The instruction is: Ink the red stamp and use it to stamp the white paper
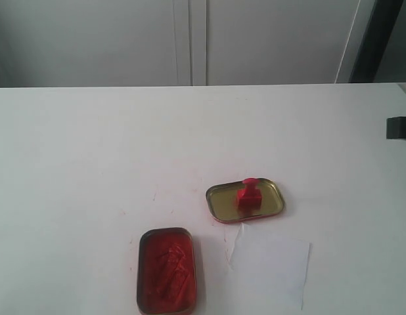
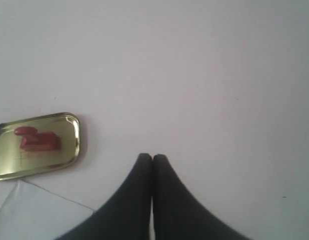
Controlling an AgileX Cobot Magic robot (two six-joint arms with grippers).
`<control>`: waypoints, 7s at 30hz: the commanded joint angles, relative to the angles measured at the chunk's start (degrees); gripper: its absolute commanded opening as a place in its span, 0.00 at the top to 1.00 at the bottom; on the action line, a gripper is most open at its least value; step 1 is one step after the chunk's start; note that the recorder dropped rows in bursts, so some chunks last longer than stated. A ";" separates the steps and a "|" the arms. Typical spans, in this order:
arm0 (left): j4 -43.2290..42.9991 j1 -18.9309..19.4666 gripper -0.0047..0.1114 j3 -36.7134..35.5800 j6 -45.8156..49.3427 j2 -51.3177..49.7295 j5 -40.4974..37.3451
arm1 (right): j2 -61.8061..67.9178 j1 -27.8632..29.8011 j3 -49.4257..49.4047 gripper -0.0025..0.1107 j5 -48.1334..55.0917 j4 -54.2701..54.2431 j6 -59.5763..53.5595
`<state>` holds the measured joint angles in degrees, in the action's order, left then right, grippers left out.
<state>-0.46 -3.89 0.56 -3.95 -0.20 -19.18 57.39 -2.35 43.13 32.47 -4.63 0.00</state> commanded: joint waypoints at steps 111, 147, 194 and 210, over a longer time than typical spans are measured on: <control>-0.01 0.04 0.96 -0.56 -0.10 0.20 -0.93 | 60.38 -21.95 38.13 0.71 16.04 -3.27 -74.77; -0.01 0.04 0.96 -0.56 -0.10 0.20 -0.93 | 51.10 -21.95 38.13 0.98 17.74 -4.14 -51.59; -0.01 0.04 0.96 -0.56 -0.10 0.20 -0.93 | 54.59 -46.23 38.13 0.98 19.24 -3.45 -7.33; -0.01 0.04 0.96 -0.56 -0.10 0.20 -0.93 | 57.33 -46.23 38.13 0.98 16.43 -2.47 -6.04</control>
<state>-0.46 -3.89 0.56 -3.95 -0.20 -19.18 114.73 -48.56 80.99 49.83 -8.20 -7.00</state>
